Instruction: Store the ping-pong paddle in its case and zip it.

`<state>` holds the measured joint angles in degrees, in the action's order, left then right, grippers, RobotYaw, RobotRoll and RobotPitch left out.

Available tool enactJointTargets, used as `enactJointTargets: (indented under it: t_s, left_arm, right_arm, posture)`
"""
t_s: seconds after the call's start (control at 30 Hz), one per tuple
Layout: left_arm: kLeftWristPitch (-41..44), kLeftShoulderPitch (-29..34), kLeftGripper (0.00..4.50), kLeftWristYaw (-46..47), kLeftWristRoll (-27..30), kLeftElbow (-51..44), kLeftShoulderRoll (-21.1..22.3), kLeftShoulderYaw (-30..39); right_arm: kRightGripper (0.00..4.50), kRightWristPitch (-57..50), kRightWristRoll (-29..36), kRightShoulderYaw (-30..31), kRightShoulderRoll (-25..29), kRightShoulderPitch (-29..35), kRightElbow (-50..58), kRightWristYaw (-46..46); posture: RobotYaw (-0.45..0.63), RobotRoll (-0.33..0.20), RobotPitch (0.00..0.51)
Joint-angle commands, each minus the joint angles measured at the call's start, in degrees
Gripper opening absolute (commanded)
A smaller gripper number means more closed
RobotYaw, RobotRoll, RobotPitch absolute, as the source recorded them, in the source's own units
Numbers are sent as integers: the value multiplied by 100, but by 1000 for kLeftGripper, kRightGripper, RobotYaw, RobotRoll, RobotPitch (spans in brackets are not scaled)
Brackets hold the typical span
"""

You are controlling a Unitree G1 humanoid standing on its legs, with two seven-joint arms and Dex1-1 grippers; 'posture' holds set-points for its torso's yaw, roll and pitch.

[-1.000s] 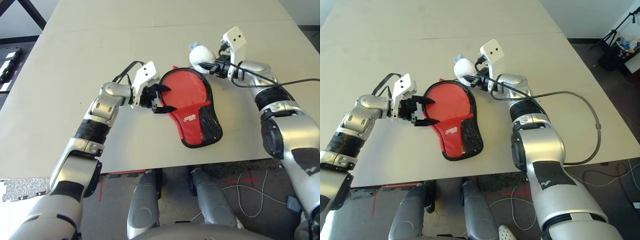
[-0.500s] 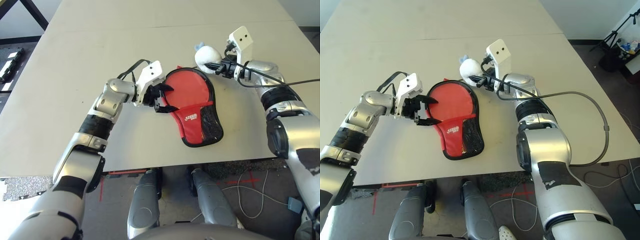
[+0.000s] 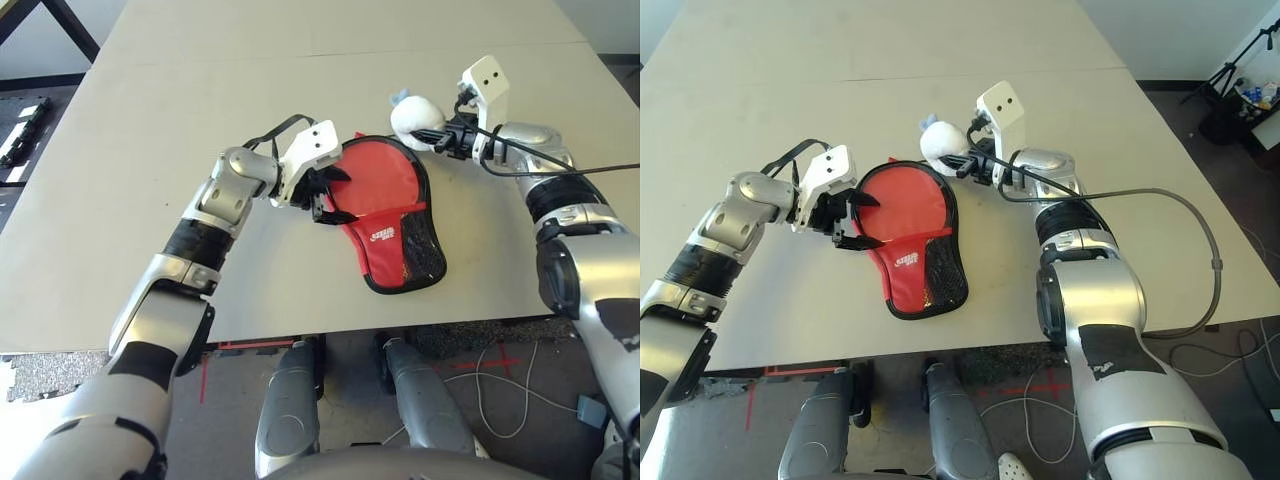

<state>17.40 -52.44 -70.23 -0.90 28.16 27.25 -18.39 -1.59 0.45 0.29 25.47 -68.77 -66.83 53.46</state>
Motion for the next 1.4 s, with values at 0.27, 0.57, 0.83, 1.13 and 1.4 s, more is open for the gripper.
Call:
enactJointTargets:
  t_s: [0.27, 0.57, 0.83, 1.13, 1.4]
  left_arm:
    - [323, 273, 4500, -141, -415, 395, -83, -553]
    - [290, 220, 4500, -172, -459, 469, -134, -535]
    - [186, 218, 4500, -147, -456, 497, -176, -508]
    - [119, 188, 4500, -131, -458, 572, -229, -488]
    - [65, 133, 4500, -103, -469, 680, -309, -481]
  right_arm:
    - [548, -177, 66, -96, 483, 374, 347, 248]
    - [548, -594, 155, -52, 884, 724, 881, 708]
    - [548, -1344, 348, 81, 1308, 1379, 1982, 1707]
    - [547, -2259, 703, 280, 1886, 2247, 3435, 2789]
    - [547, -3097, 1195, 548, 2261, 2894, 4600, 3582]
  posture:
    - [-99, 0, 260]
    - [-108, 0, 264]
    - [-113, 0, 269]
    - [-123, 0, 271]
    - [-128, 0, 270]
